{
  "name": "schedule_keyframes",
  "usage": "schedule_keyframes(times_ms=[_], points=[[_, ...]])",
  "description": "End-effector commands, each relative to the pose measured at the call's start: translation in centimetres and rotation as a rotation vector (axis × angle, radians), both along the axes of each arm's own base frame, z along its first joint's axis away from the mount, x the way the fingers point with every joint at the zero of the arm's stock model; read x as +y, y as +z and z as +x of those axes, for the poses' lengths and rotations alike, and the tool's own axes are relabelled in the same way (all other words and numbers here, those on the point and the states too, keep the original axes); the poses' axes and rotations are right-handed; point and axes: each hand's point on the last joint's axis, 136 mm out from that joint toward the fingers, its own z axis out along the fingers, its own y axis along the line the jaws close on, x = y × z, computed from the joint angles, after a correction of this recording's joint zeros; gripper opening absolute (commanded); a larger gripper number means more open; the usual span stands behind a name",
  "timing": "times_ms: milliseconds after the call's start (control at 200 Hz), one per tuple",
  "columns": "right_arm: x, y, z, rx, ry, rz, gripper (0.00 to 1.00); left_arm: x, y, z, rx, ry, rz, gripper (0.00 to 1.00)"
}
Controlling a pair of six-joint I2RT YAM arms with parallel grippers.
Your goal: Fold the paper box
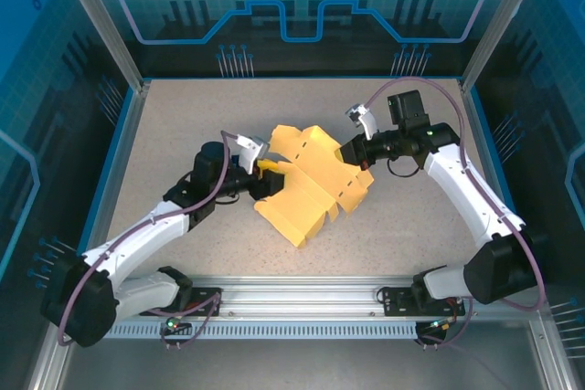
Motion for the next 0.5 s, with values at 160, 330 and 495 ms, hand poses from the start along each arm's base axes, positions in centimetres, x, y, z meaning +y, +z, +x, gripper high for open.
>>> schedule_keyframes(times_ms=[160,330,495], points=[[0.3,1.7,-0.6,-0.001,0.027,0.058,0.00,2.2,-1.0,3.6,-0.066,0.173,0.112,0.57],[0.3,1.3,-0.6,0.004,0.025,0.052,0.00,1.9,-1.7,3.5,-0.042,0.157,0.118,0.57],[0.3,0.9,-0.4,0.016,0.021,0.050,0.00,1.6,-1.5,3.0,-0.049,0.130,0.101,0.56]])
